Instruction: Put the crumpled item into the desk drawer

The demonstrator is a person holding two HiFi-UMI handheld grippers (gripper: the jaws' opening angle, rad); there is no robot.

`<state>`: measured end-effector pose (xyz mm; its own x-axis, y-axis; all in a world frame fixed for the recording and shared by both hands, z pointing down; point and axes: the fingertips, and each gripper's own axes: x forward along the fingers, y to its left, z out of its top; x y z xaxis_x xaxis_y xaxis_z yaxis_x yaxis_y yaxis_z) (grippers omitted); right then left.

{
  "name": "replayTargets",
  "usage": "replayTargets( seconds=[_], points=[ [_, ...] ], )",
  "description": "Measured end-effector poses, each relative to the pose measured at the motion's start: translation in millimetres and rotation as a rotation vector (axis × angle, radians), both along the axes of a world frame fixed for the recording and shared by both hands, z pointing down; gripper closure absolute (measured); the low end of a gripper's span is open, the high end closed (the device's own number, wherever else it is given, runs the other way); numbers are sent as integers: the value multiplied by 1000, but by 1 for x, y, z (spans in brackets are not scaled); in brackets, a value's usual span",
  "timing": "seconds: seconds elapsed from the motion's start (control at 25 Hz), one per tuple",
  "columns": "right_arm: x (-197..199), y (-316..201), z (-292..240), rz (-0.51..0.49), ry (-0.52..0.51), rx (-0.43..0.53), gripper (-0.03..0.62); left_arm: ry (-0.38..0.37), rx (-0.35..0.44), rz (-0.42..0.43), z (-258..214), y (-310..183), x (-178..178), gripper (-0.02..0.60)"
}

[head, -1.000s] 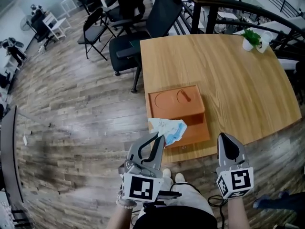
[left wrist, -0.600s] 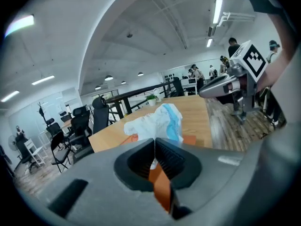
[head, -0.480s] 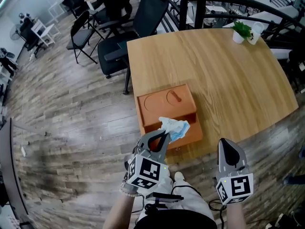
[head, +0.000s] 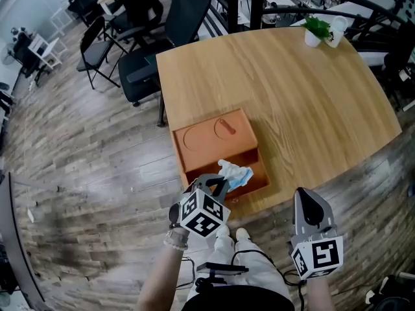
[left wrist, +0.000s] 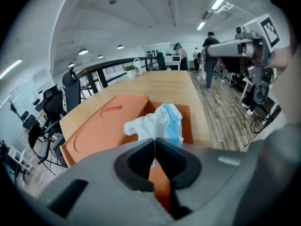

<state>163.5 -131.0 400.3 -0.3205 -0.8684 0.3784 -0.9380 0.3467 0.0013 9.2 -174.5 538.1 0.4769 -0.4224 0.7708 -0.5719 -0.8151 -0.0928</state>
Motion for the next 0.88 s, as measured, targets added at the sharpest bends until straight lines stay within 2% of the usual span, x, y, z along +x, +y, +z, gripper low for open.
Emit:
replayTargets(
  seconds=[0.2,0.52,0.88],
  points=[
    [-2,-1,2,3,-8,-1,597,-92,-72,15,28,-5,3,568],
    [3,4,2,22,-12,-12,597,-202,-125,63,49,-5,5,562],
    [2,9,4,17,-11,-17,597,-192,-139,90,50,-5,7,529]
  ],
)
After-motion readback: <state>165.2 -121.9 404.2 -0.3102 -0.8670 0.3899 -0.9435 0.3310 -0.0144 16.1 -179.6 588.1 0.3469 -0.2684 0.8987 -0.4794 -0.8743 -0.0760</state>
